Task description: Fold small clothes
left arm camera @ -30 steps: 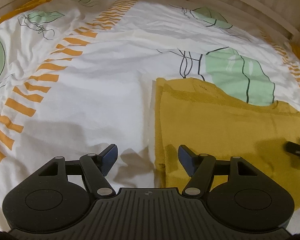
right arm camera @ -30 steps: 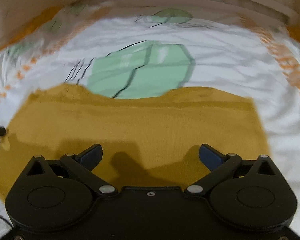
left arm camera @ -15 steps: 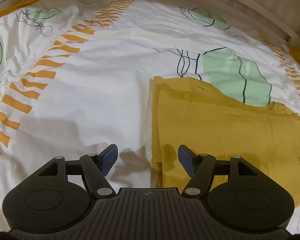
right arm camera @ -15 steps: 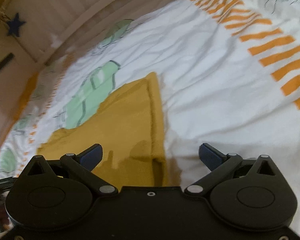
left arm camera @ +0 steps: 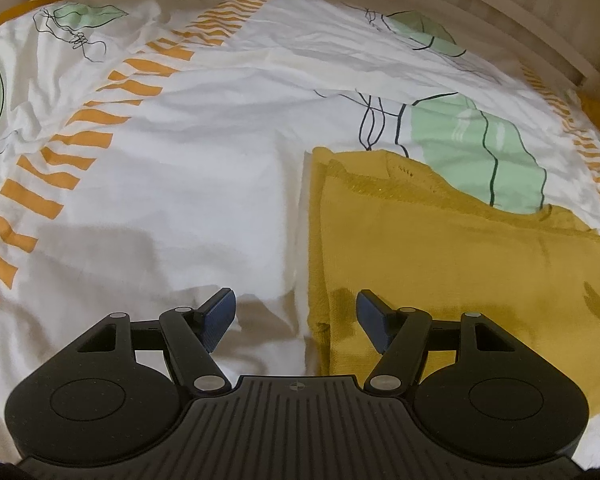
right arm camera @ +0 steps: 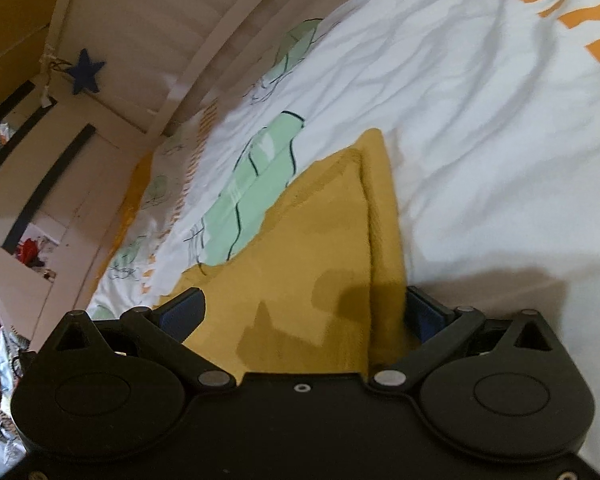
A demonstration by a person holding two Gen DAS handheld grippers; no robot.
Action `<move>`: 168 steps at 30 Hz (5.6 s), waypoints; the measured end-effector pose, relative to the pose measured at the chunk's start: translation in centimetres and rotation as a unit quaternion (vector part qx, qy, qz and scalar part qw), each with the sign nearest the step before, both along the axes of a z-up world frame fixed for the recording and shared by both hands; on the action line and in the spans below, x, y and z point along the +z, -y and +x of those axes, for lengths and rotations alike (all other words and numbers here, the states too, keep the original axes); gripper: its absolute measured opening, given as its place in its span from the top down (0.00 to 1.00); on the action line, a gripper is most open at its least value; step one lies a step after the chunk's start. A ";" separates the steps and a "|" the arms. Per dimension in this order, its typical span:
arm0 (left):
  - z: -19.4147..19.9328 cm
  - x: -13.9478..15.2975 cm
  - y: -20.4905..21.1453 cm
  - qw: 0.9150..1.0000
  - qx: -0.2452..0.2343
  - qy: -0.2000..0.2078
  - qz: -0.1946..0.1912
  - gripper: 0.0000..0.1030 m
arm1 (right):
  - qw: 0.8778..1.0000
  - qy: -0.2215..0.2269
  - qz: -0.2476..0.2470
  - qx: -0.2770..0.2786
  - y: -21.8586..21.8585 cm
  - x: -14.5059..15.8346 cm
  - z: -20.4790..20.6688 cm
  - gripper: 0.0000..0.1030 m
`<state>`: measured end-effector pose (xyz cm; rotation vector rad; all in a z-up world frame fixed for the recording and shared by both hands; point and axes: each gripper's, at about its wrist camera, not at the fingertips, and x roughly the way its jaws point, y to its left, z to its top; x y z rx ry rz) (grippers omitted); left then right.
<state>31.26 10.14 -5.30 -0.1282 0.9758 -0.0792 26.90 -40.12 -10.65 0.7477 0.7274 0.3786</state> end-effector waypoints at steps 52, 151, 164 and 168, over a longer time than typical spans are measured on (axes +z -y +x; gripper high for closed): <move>-0.2 3.4 -7.1 0.997 0.053 0.029 -0.054 0.36 | 0.968 -0.002 -0.231 0.097 -33.2 5.8 3.1 0.74; -1.5 -0.7 -2.5 0.993 -0.028 -0.002 -0.114 0.36 | 0.953 0.115 -0.259 0.104 -24.1 4.2 2.5 0.01; -4.9 -2.0 -0.8 0.991 -0.065 -0.043 -0.106 0.36 | 0.983 0.039 -0.163 0.075 -19.6 2.1 3.2 0.01; -4.6 -2.3 -0.3 0.986 -0.075 -0.050 -0.140 0.35 | 0.989 0.020 -0.123 0.081 -19.4 0.8 4.3 0.00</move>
